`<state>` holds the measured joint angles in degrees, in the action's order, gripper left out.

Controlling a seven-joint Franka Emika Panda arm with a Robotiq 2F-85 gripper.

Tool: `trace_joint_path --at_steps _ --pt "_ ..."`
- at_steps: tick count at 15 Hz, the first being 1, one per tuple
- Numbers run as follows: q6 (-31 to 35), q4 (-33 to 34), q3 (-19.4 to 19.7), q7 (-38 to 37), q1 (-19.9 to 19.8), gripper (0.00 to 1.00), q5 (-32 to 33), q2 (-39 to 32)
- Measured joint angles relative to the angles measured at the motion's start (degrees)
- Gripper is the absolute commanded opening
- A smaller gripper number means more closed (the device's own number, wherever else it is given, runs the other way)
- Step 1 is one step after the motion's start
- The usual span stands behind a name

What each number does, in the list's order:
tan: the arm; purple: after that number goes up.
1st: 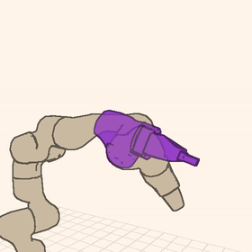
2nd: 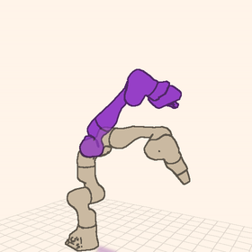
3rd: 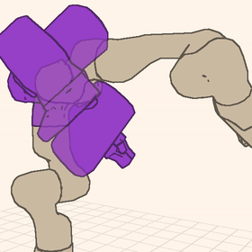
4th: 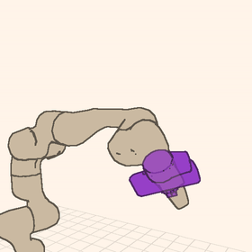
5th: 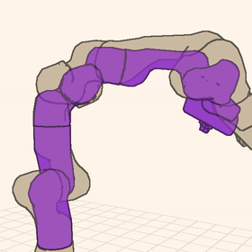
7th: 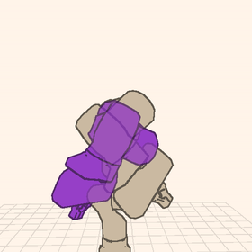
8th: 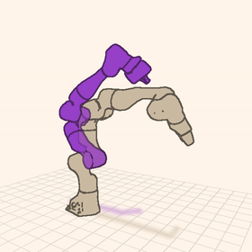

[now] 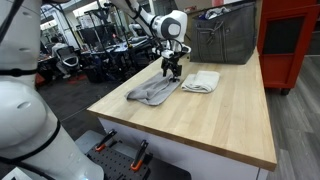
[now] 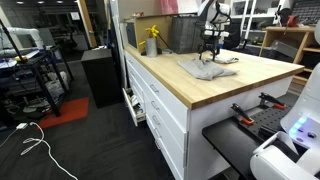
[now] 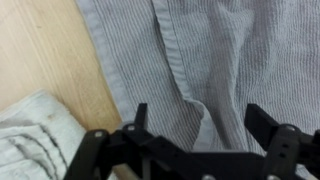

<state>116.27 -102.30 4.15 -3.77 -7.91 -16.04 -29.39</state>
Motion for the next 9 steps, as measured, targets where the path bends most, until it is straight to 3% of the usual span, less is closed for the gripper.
trace_joint_path --at_steps 9 --pt "0.1 0.0 0.2 -1.3 -1.1 0.03 -1.0 0.0"
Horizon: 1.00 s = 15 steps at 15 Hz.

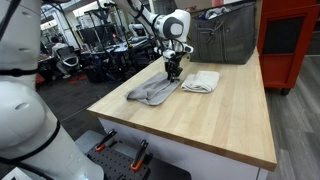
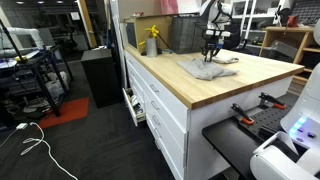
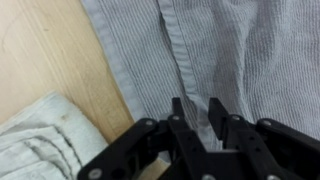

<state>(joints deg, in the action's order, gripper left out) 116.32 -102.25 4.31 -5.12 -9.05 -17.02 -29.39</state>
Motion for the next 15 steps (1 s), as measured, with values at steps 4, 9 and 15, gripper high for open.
trace_joint_path --at_steps 4,9,15 --pt "0.0 0.1 -0.9 0.0 0.1 0.00 -2.2 0.0" --pt "0.0 0.1 -2.0 0.0 0.5 0.00 -4.1 0.0" --pt "0.0 -0.6 -2.2 -2.1 1.5 0.00 -4.1 2.0"
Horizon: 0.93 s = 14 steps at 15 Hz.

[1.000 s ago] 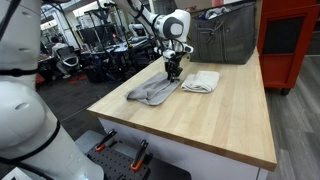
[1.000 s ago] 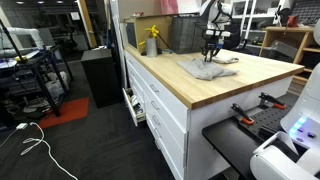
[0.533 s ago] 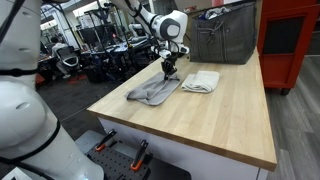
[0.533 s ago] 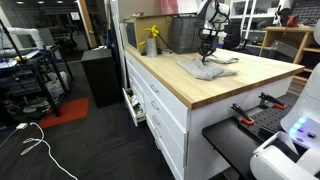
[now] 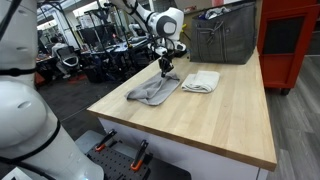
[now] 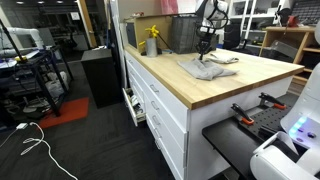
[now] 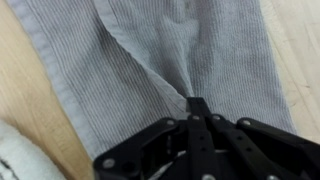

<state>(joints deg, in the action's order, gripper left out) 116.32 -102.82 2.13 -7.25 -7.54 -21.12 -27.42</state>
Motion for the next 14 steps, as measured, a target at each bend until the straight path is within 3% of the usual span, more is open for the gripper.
trace_joint_path --at_steps 7,14 --pt "-0.1 -4.1 -0.2 -4.7 3.8 0.00 0.0 7.9" --pt "-1.7 -4.5 -2.3 -8.6 9.0 0.00 1.3 9.2"
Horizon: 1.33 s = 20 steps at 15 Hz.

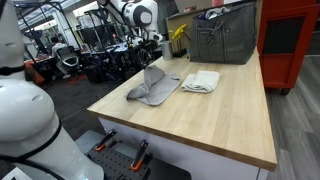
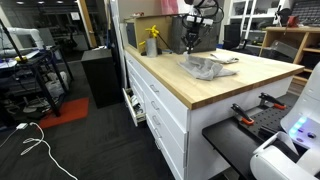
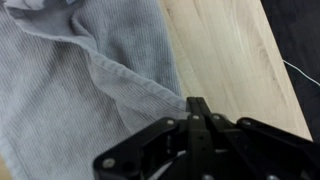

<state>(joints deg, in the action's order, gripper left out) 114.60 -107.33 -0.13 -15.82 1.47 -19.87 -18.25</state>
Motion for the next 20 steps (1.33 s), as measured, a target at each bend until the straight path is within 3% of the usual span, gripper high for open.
trace_joint_path --at_steps 8,20 --pt "-6.9 5.8 -1.9 -7.8 5.7 0.00 6.4 -0.8" --pt "-22.9 24.0 -3.7 -11.5 11.3 0.00 10.6 -10.3"
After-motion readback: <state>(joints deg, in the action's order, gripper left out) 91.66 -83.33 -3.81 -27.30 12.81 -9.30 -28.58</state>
